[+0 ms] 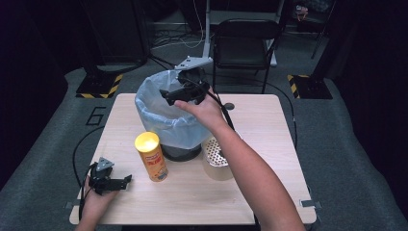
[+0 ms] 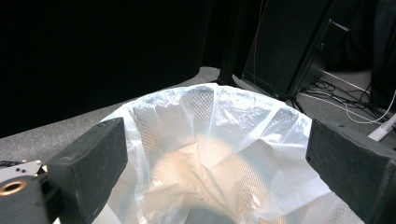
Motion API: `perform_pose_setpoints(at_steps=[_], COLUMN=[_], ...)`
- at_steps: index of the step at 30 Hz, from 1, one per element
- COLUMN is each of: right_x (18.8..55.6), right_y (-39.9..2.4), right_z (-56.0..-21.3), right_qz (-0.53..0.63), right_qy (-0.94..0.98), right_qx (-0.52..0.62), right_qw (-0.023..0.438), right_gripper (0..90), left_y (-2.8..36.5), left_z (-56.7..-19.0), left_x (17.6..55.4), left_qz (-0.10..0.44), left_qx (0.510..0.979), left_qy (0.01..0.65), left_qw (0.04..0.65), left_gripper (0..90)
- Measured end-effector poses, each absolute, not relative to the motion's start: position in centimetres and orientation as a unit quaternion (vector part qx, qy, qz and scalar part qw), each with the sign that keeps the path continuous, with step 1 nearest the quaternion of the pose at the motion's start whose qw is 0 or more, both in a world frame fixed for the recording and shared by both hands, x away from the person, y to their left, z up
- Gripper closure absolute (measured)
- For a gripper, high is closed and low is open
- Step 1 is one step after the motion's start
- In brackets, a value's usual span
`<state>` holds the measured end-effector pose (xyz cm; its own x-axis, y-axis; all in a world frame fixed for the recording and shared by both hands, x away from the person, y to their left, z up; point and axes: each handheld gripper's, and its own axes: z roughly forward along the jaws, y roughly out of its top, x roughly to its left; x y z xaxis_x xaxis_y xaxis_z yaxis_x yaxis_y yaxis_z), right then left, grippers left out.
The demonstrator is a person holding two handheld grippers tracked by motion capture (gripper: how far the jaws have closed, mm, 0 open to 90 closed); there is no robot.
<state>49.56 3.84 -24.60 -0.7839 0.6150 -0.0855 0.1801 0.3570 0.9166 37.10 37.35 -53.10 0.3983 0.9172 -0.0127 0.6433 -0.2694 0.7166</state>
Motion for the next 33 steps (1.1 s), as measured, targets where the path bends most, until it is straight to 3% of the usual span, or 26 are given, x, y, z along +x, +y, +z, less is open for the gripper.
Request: perform_pose_setpoints(at_steps=[5, 8, 18, 26, 33], right_x=[48.6, 47.5, 44.0, 43.4, 42.8], right_y=[2.6, 1.2, -4.8, -9.1, -12.0], right_z=[-24.4, -24.1, -24.5, -26.4, -28.2], right_qz=[0.516, 0.529, 0.553, 0.551, 0.558], right_qy=[0.789, 0.78, 0.758, 0.749, 0.736], right_qx=[0.245, 0.235, 0.217, 0.255, 0.272], right_qw=[0.225, 0.236, 0.268, 0.264, 0.273], right_gripper=[6.2, 17.0, 34.4, 37.0, 29.6], left_y=[37.3, 37.2, 37.3, 37.3, 37.4], left_z=[-53.2, -53.3, -53.2, -53.3, -53.2], left_x=[37.1, 37.2, 37.2, 37.2, 37.1], left_qz=[0.211, 0.208, 0.207, 0.21, 0.215], left_qx=[0.769, 0.768, 0.777, 0.773, 0.766], left_qy=[0.505, 0.504, 0.496, 0.497, 0.504], left_qw=[0.331, 0.335, 0.328, 0.333, 0.335], left_gripper=[1.3, 0.1, 0.0, 0.2, 2.4])
